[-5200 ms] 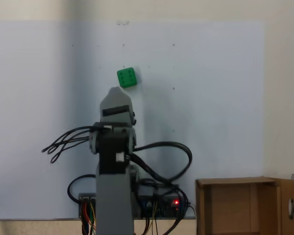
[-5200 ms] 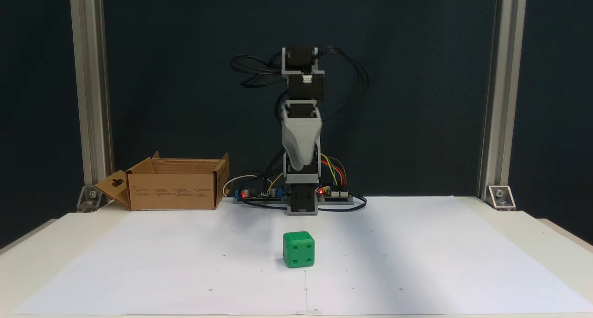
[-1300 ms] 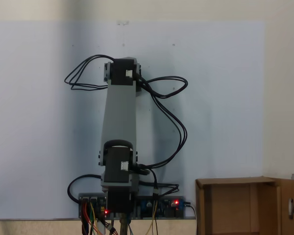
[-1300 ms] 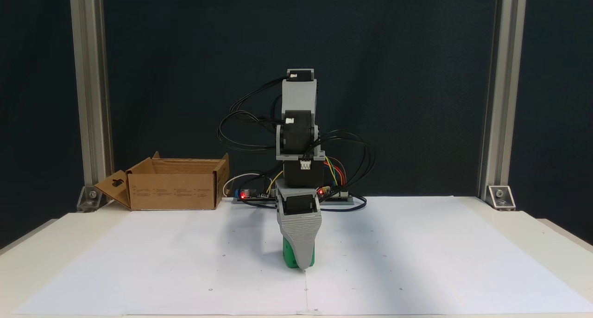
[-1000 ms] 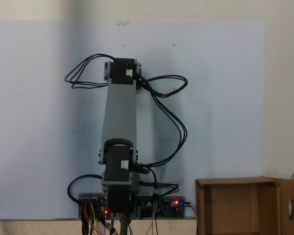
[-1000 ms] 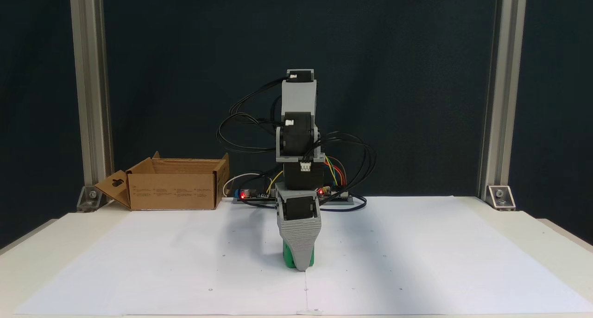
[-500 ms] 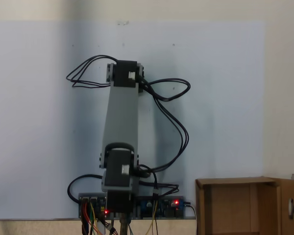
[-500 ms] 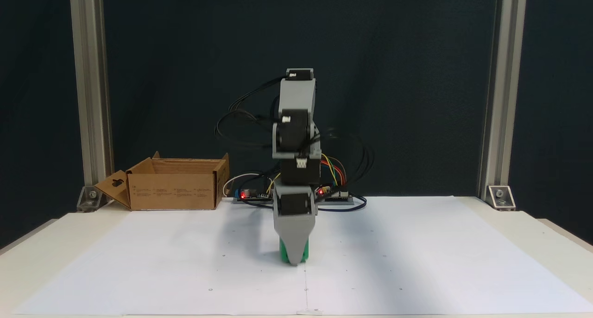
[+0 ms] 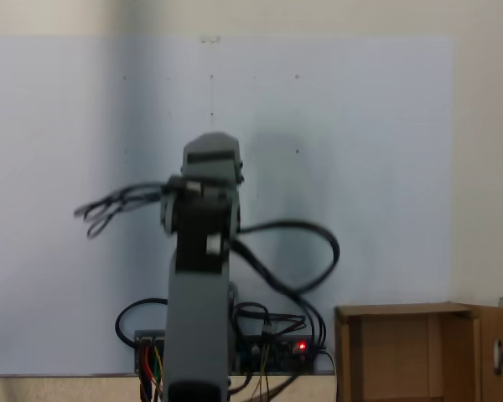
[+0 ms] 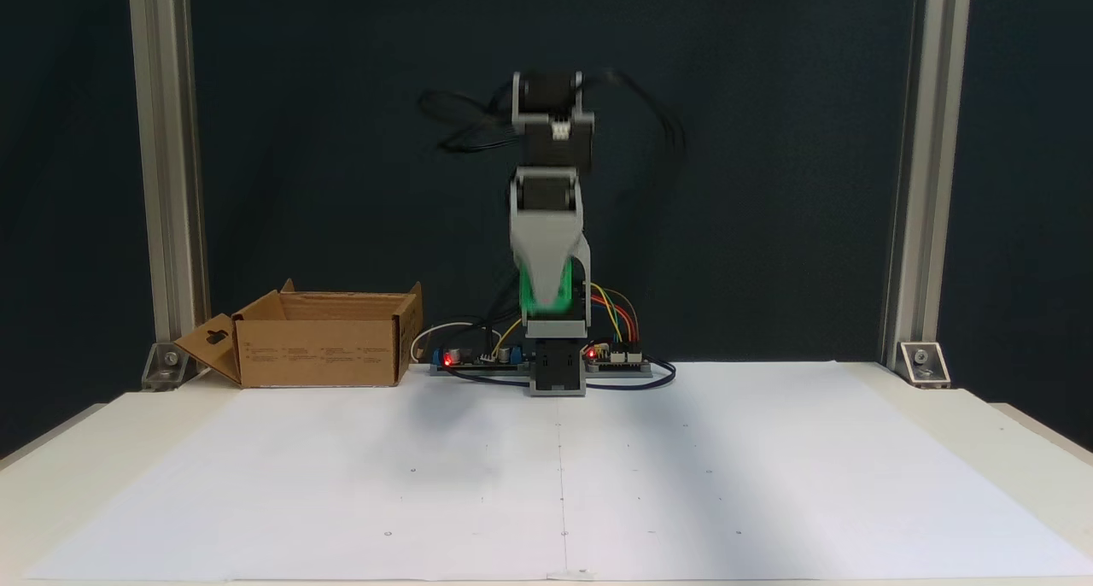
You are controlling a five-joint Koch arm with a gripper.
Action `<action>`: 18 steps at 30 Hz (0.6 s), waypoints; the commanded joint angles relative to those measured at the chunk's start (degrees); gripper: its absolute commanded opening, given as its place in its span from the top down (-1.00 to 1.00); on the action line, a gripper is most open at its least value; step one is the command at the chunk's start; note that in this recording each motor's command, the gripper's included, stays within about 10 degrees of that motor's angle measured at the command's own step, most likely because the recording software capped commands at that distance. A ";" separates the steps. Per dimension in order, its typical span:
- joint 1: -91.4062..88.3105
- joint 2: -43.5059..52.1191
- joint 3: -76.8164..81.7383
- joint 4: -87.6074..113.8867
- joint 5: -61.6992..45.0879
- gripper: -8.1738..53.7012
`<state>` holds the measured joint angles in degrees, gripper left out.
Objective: Grasp a green dice and put it in the bin.
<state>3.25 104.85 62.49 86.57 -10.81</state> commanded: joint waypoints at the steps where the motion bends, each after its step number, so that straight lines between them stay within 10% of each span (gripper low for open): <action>1: -0.44 4.31 -4.57 2.29 3.16 0.36; 18: 35.77 5.80 -4.57 -2.81 0.53 0.36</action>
<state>36.56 109.78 62.49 85.96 -10.81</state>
